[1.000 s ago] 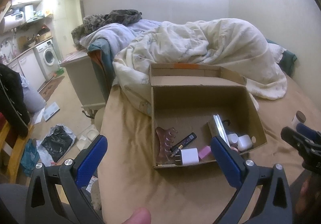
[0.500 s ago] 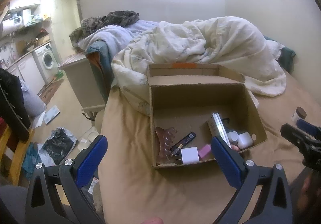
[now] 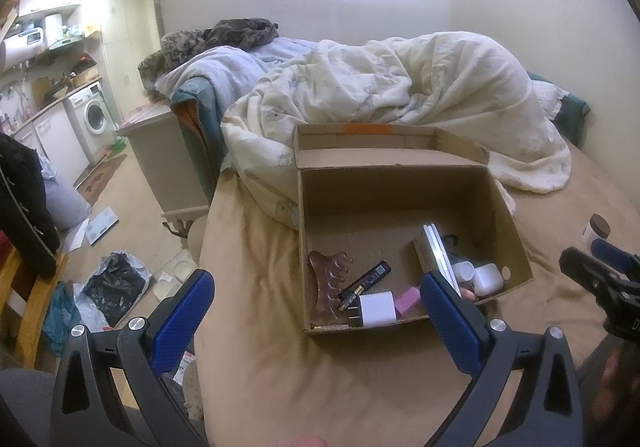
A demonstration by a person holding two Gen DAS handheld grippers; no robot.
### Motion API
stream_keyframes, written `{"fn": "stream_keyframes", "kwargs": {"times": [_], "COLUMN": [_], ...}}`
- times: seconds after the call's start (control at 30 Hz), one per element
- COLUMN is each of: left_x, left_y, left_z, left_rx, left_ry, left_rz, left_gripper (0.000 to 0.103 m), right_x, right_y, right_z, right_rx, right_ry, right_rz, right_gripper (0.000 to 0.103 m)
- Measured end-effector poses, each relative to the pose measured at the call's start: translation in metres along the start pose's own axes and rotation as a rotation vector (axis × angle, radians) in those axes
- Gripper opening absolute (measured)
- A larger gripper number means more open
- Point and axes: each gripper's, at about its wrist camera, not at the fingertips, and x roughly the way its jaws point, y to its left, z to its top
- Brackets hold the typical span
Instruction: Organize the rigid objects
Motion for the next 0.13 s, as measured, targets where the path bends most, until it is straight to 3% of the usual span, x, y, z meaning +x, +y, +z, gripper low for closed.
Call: {"fn": "stream_keyframes", "kwargs": {"times": [0.13], "left_x": [0.0013], "left_y": [0.0000], "left_z": [-0.0021], "left_rx": [-0.011], "left_ry": [-0.002], "left_rz": [-0.023], "left_gripper": [0.102], "right_x": [-0.0004], "right_y": [-0.0004], "right_z": [-0.0006], "right_rx": [-0.002], "right_ry": [0.000], "right_rz": [0.003], "right_gripper": [0.103]}}
